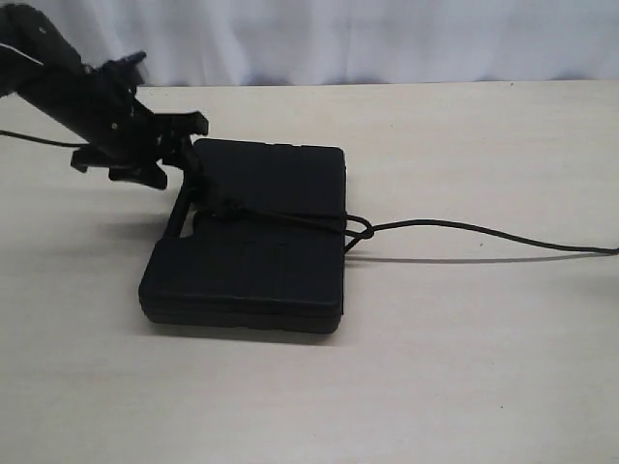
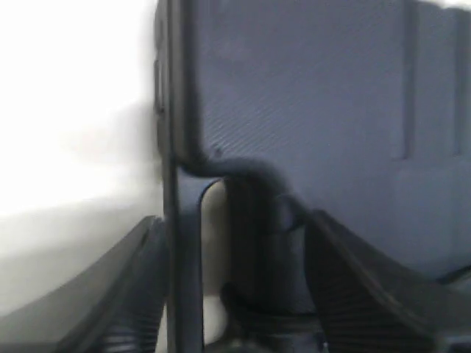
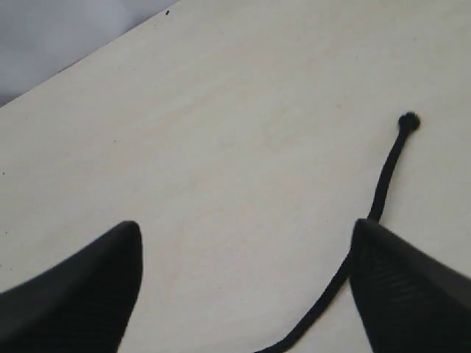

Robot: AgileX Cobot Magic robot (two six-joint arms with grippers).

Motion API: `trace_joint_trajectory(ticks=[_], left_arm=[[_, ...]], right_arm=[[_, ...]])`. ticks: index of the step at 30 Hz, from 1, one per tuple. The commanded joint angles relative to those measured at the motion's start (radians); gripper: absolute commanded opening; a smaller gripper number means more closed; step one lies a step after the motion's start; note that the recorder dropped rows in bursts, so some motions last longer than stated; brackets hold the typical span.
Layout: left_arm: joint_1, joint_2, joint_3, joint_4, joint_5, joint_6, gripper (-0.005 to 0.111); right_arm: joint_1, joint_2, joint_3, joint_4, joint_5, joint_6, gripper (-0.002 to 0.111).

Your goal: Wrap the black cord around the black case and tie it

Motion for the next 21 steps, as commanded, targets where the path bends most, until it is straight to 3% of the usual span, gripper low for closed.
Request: trace_joint_trajectory(ticks=[1, 2, 3, 4, 5, 7, 10, 12, 16, 21], left_arm=[[0.027, -0.105, -0.048, 0.081, 0.019, 0.011, 0.044], [0.027, -0.129, -0.050, 0.088, 0.019, 0.011, 0.029], [0.025, -0.139, -0.050, 0.082, 0.022, 0.011, 0.020], [0.006, -0.144, -0.050, 0.091, 0.058, 0.021, 0.003], [-0.006, -0.144, -0.050, 0.103, 0.091, 0.041, 0.000], [-0.048, -0.144, -0.050, 0.231, 0.185, 0.046, 0.000], [-0.068, -0.171, -0.026, 0.234, 0.295, 0.044, 0.000], [-0.091, -0.282, 0.075, 0.243, 0.274, 0.044, 0.000], [-0.165, -0.705, 0.416, 0.239, 0.034, 0.046, 0.000], [-0.295, -1.223, 0.691, 0.228, -0.274, 0.046, 0.000]], right_arm=[[0.014, -0.090, -0.064, -0.426, 0.042, 0.451, 0.061], [0.076, -0.108, -0.106, -0.727, 0.103, 0.725, 0.056], [0.122, -0.119, -0.129, -0.873, 0.152, 0.849, 0.051], [0.225, -0.134, -0.164, -1.110, 0.256, 1.032, 0.039], [0.289, -0.143, -0.178, -1.221, 0.314, 1.107, 0.030], [0.512, -0.171, -0.189, -1.457, 0.498, 1.297, 0.004], [0.685, -0.215, -0.177, -1.579, 0.647, 1.427, 0.005], [0.745, -0.317, -0.134, -1.632, 0.652, 1.463, 0.005], [0.752, -0.681, 0.041, -1.551, 0.415, 1.445, 0.005], [0.825, -1.081, 0.197, -1.391, 0.198, 1.230, 0.005]])
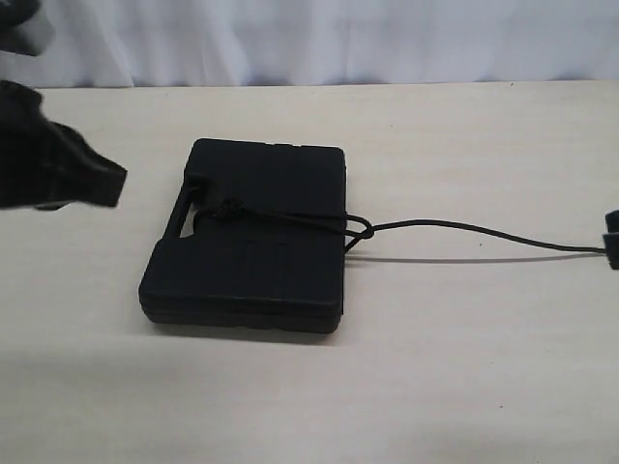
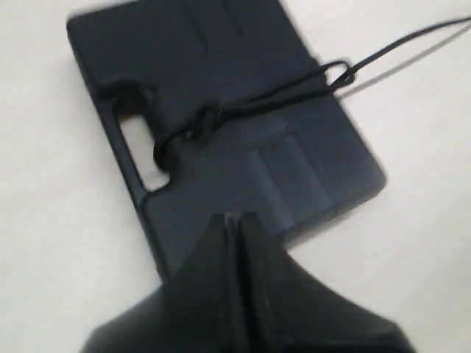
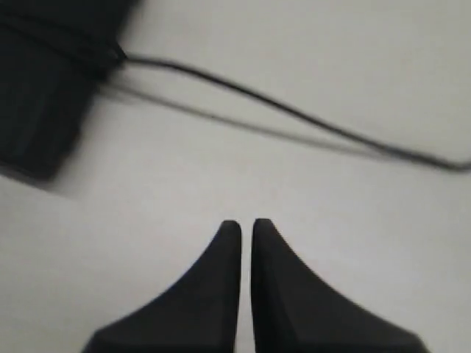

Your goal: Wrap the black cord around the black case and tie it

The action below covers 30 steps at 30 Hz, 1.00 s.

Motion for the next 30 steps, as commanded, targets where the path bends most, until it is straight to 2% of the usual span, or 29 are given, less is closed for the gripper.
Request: trace_joint_trajectory(ticks=[1, 3, 5, 7, 9, 16, 27, 30], left_arm=[[-0.100, -0.414, 0.201, -0.018, -0.274, 0.003, 0.000], [-0.118, -0.601, 0.293, -0.004, -0.459, 0.016, 0.000], [-0.120, -0.703, 0.363, 0.009, -0.588, 0.016, 0.000], [-0.120, -0.795, 0.417, 0.007, -0.646, 0.016, 0.000], [-0.120, -0.861, 0.441, 0.007, -0.621, 0.016, 0.000], [-0.120, -0.990, 0.446, 0.007, -0.583, 0.016, 0.000], [-0.120, -1.007, 0.446, 0.009, -0.582, 0.016, 0.000], [-0.113, -1.007, 0.446, 0.036, -0.587, 0.016, 0.000]], right_arm=[[0.078, -0.308, 0.124, 0.093, -0.191, -0.122, 0.005], [0.113, -0.425, 0.197, 0.093, -0.340, -0.108, 0.005], [0.131, -0.507, 0.267, 0.093, -0.489, -0.111, 0.005], [0.135, -0.558, 0.334, 0.096, -0.614, -0.111, 0.005], [0.135, -0.589, 0.376, 0.099, -0.649, -0.108, 0.005], [0.135, -0.663, 0.388, 0.106, -0.561, -0.108, 0.005], [0.135, -0.682, 0.405, 0.106, -0.559, -0.108, 0.005], [0.133, -0.682, 0.429, 0.053, -0.563, -0.108, 0.005]])
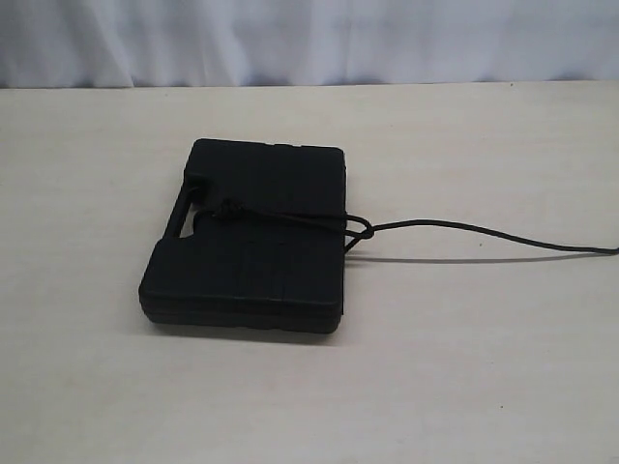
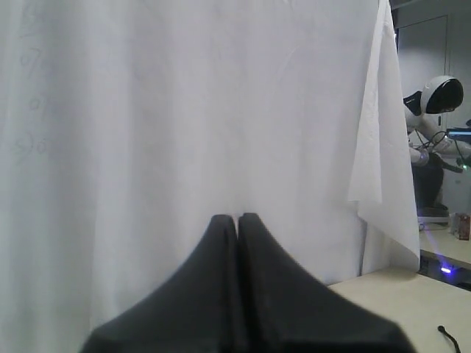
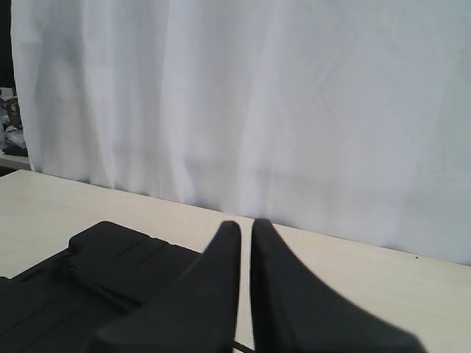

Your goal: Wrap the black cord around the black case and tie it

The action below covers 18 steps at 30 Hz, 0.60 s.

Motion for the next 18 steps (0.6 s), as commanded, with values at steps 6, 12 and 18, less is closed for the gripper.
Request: trace_joint_trajectory(ticks=[6, 12, 18], left_arm=[[0.150, -0.004, 0.005, 0.149, -0.009, 0.005, 0.000], [0.313, -0.016, 0.117, 0.153, -0.124, 0.005, 0.000], [0.361, -0.095, 0.320, 0.304, -0.096, 0.005, 0.000]], right_arm=[[0.000, -0.078, 0.177, -0.078, -0.085, -0.005, 0.005], [-0.017, -0.139, 0.320, -0.083, -0.097, -0.005, 0.005], [-0.093, -0.139, 0.320, -0.087, 0.049, -0.005, 0.005]])
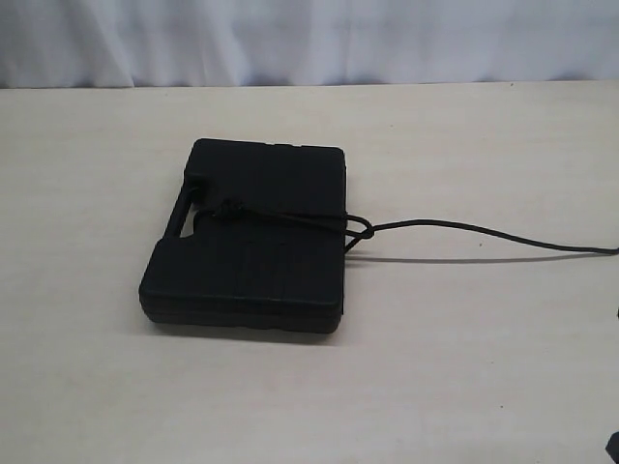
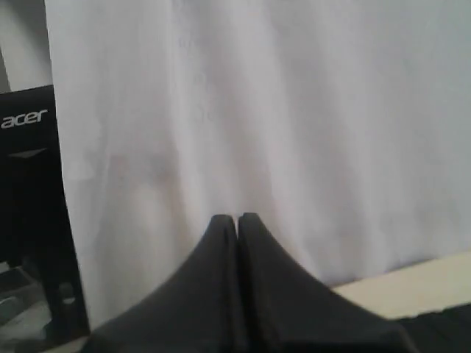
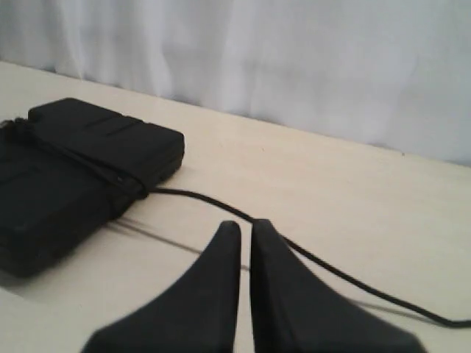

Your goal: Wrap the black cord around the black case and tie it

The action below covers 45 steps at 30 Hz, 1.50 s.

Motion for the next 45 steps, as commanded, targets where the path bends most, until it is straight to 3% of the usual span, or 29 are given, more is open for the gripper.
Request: trace_joint_trajectory(ticks=[1, 3, 4, 8, 36, 45], left_arm=[[0.030, -0.047, 0.138, 0.065, 0.055, 0.002, 0.000], [0.033, -0.047, 0.152, 0.065, 0.085, 0.002, 0.000], [0.033, -0.047, 0.152, 0.070, 0.194, 0.002, 0.000], [0.033, -0.047, 0.152, 0.070, 0.370, 0.002, 0.000], [0.033, -0.047, 0.152, 0.068, 0.375, -0.001, 0.000], [0.033, -0.047, 0.152, 0.068, 0.371, -0.001, 0.000]], right_arm=[[-0.049, -0.005, 0.004, -0.013, 0.052, -0.003, 0.005], [-0.069, -0.005, 0.004, -0.013, 0.052, -0.003, 0.005], [-0.075, -0.005, 0.004, -0.013, 0.052, -0.003, 0.005], [-0.077, -0.005, 0.004, -0.011, 0.046, -0.003, 0.005], [-0.077, -0.005, 0.004, -0.005, 0.068, -0.002, 0.005], [-0.077, -0.005, 0.004, -0.038, 0.068, 0.255, 0.005]])
